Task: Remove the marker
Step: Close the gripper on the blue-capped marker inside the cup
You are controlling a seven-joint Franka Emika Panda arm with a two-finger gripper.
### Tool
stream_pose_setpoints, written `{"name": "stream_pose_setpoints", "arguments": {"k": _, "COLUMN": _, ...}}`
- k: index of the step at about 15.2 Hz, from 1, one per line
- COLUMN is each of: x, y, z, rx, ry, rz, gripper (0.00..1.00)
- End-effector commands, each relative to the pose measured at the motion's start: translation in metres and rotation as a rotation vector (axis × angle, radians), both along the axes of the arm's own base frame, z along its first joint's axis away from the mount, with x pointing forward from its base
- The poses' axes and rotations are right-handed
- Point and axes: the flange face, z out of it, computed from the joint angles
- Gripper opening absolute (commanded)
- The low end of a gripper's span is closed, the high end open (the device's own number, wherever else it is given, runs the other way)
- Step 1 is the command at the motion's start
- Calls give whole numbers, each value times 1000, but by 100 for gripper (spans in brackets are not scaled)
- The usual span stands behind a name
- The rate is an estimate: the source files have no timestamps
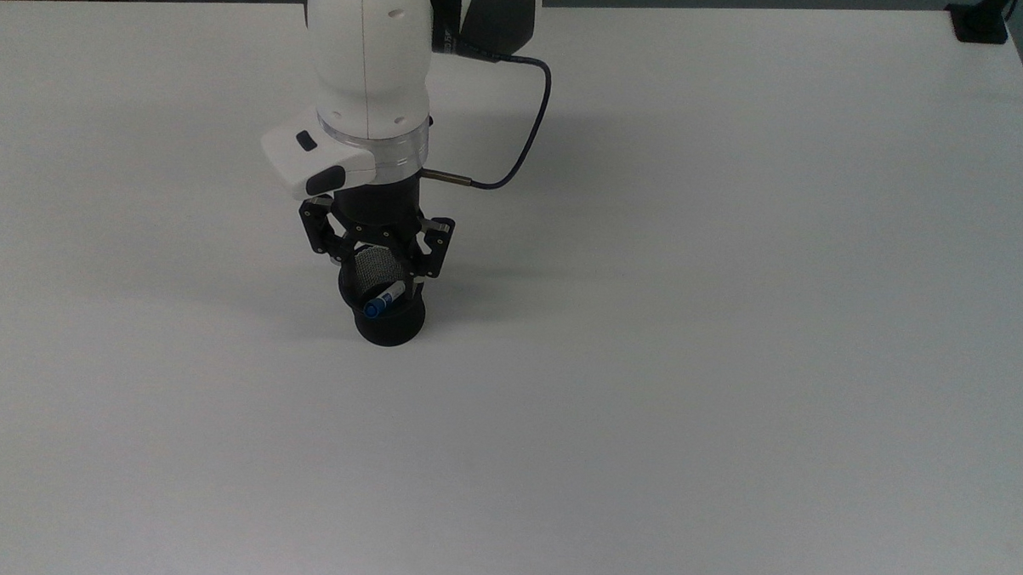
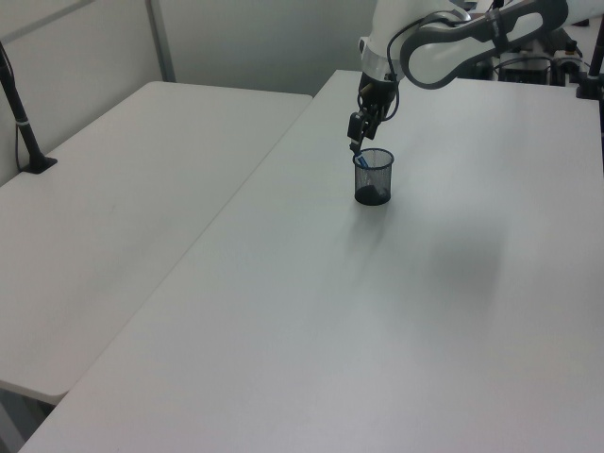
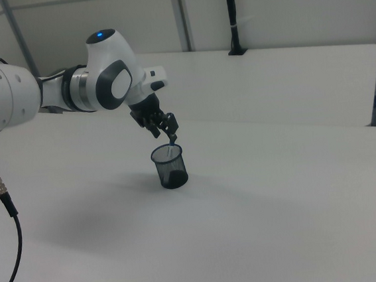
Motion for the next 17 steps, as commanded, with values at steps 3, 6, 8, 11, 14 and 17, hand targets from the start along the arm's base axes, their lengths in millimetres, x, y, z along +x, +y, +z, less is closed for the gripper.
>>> {"name": "stream_pose_setpoints", "arguments": {"k": 3, "x": 8, "y": 5, "z": -11, "rx": -13, "ry": -45, "rz": 4, "gripper": 60}}
{"name": "stream_pose_setpoints", "arguments": {"k": 6, "x": 9, "y": 5, "z": -17, "rx": -37, "ry": -39, "rz": 17, "gripper": 56}}
{"name": "stream_pose_setpoints", "arguments": {"k": 8, "x": 10, "y": 5, "z": -25, "rx": -40, "ry": -30, "rz": 21, "gripper": 48}}
{"name": "stream_pose_setpoints", "arguments": {"k": 11, "x": 13, "y": 6, "z": -23, "rx": -37, "ry": -69, "rz": 26, "gripper": 25}}
{"name": "stream_pose_setpoints", "arguments": {"k": 14, "x": 14, "y": 4, "z": -21, "rx": -36, "ry": -80, "rz": 23, "gripper": 13}}
{"name": "stream_pose_setpoints", "arguments": {"k": 17, "x": 14, "y": 3, "z": -19, "rx": -37, "ry": -83, "rz": 23, "gripper": 7}}
